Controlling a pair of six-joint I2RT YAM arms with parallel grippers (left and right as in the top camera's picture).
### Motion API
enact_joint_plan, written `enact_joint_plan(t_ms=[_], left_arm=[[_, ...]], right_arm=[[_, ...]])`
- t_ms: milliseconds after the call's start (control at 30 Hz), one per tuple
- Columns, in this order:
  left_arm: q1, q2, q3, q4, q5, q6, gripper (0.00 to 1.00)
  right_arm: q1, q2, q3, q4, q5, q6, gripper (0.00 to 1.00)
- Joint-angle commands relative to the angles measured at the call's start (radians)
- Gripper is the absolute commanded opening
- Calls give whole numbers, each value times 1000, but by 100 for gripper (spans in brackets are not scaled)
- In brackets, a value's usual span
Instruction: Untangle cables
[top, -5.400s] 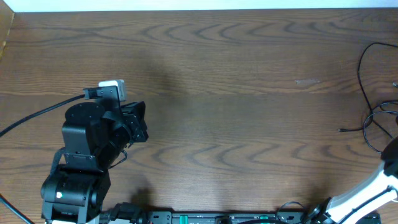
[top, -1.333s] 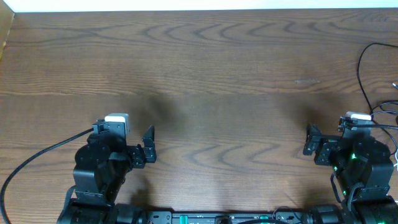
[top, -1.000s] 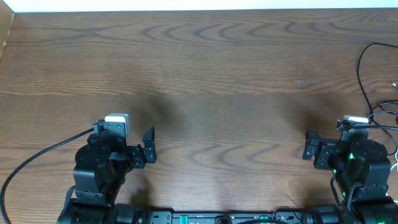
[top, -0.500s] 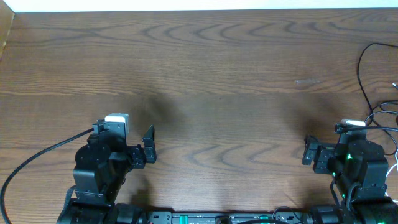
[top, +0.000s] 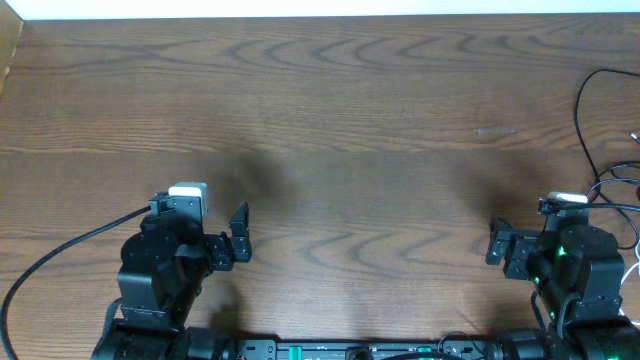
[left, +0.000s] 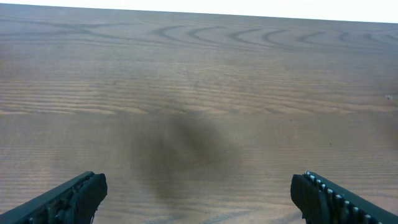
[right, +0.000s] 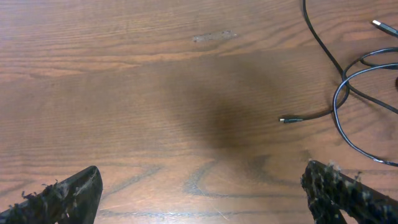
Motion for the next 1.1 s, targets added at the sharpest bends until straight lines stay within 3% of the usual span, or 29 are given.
enact_joint_plan(t_ms=[0, 1067], left_arm=[[-3, -1, -8, 1, 9, 17, 100], [-3, -25, -8, -44, -17, 17, 100]], right_arm=[[7, 1, -6, -1, 14, 6, 99], [7, 1, -6, -1, 14, 6, 99]])
